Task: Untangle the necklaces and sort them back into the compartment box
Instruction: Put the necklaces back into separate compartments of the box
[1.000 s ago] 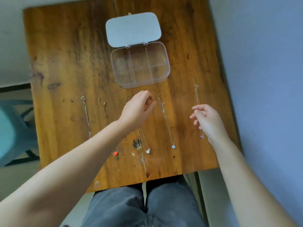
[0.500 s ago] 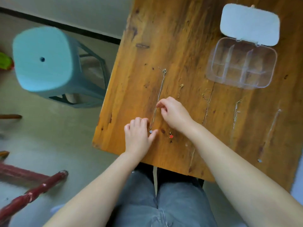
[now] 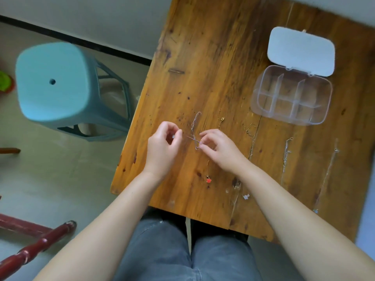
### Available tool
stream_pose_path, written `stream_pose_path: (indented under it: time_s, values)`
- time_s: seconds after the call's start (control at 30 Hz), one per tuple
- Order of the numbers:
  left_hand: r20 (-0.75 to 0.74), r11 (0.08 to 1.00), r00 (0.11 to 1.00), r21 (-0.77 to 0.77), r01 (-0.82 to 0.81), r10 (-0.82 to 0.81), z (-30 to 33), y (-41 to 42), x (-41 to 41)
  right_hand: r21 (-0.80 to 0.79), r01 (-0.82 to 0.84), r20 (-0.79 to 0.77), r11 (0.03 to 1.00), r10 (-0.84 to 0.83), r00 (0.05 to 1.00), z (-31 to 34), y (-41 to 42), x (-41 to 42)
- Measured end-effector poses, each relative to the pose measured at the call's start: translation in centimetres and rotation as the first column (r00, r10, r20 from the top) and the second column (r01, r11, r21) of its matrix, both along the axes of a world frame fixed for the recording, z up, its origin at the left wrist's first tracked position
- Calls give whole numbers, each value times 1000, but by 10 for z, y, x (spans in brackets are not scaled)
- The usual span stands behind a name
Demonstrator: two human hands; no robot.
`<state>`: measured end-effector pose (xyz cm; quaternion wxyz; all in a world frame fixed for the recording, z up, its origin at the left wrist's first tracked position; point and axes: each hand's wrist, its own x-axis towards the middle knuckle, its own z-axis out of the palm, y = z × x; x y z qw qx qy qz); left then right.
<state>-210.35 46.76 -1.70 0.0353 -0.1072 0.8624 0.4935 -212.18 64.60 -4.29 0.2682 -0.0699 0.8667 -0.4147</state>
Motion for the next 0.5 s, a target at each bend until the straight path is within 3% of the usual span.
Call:
stream_pose_path:
  time_s: [0.07,0.13,0.23,0.3,0.37,0.5]
  values:
    - [3,998,999,30,-51,51,8,5,-21,-142,237,85,961,-227,970,16,25,-16]
    - [7,996,999,78,-46,45,14,19,-42,-307,439,253,844,-372,893,34,53,-30]
    - [-11,984,1000,177,-25,28,18,55,-70,-502,693,496,518,-484,721,55,93,-49]
    - [3,976,1000,219,10,-11,18,86,-88,-539,768,529,346,-570,629,66,116,-65]
    - [32,974,997,219,64,-73,16,117,-107,-521,790,475,324,-659,583,70,129,-86]
    - [36,974,988,181,139,-147,15,181,-146,-394,801,397,452,-702,591,60,137,-133]
